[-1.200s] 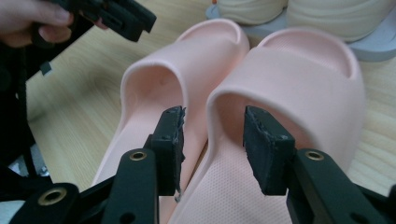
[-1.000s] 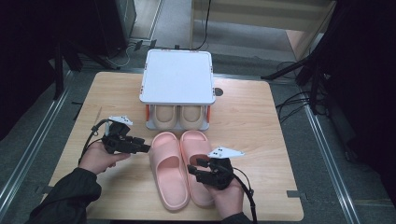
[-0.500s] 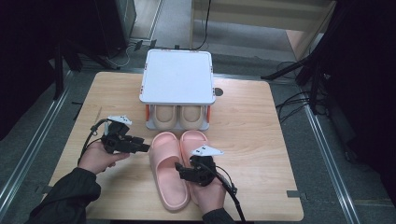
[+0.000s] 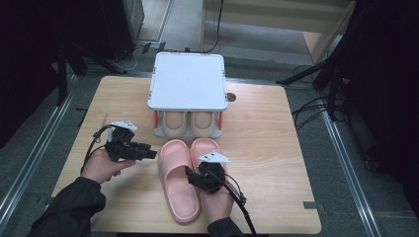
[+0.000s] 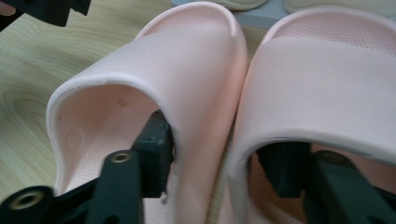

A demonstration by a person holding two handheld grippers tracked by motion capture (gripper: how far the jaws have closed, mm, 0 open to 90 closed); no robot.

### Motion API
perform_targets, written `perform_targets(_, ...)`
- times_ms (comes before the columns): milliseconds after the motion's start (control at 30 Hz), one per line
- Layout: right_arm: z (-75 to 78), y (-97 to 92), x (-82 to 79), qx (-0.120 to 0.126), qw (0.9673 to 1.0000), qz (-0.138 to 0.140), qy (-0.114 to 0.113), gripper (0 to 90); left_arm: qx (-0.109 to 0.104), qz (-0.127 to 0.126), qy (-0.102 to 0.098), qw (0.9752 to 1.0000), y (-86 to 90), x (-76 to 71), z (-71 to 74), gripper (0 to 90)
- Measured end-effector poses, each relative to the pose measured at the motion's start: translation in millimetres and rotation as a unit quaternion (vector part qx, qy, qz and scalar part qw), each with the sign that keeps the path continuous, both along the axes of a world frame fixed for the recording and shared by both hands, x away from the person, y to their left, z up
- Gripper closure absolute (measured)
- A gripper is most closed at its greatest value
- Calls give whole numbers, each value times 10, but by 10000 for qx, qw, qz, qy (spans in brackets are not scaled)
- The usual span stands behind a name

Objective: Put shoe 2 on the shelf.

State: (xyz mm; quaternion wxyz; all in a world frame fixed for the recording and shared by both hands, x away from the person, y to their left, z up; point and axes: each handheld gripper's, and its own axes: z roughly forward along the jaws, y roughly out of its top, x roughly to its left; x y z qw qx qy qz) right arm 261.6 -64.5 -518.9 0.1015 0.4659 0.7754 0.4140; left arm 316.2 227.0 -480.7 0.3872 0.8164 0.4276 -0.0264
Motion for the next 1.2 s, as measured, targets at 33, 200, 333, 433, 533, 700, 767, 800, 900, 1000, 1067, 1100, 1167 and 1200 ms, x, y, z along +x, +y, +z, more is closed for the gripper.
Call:
perform_targets(33,1,-7,3,-11,10000,9,15,535,3,4,6,10000,-1,0,-1,512)
perform_targets(200,2,-39,15,68,10000,-49,36,613,19,-23,60,10000,-1,5,-12,511)
perform_targets(333,20,-94,26,175,9998,-115,71,708,-6,-4,64,10000,0,5,-10,511)
perform_targets(433,26,-109,36,202,9997,-87,105,724,-5,3,58,10000,3,4,-9,511)
perform_targets(533,23,-121,44,251,9996,-35,146,737,-10,4,72,10000,3,6,-12,508)
perform_targets(700,49,-137,32,127,9999,44,109,761,-27,9,70,10000,8,8,-12,506)
perform_targets(767,60,-149,30,109,9998,80,115,767,-14,24,45,10000,15,8,-6,506)
perform_targets(800,69,-164,32,90,9998,139,107,770,-22,34,38,10000,18,7,-4,506)
perform_targets(900,88,-199,36,38,9993,336,162,773,-30,40,8,10000,38,9,4,506)
perform_targets(1000,98,-230,43,8,9981,574,215,773,-41,67,-25,10000,54,8,9,507)
perform_targets(1067,110,-250,50,-35,9963,839,190,772,-45,86,-43,9999,79,9,17,506)
perform_targets(1100,121,-260,57,-65,9951,966,213,772,-52,102,-43,9999,86,9,19,506)
perform_targets(1167,145,-271,67,-116,9921,1239,149,772,-55,140,-64,9999,107,10,23,504)
perform_targets(1200,161,-279,73,-97,9905,1367,147,772,-32,150,-69,9999,119,10,26,504)
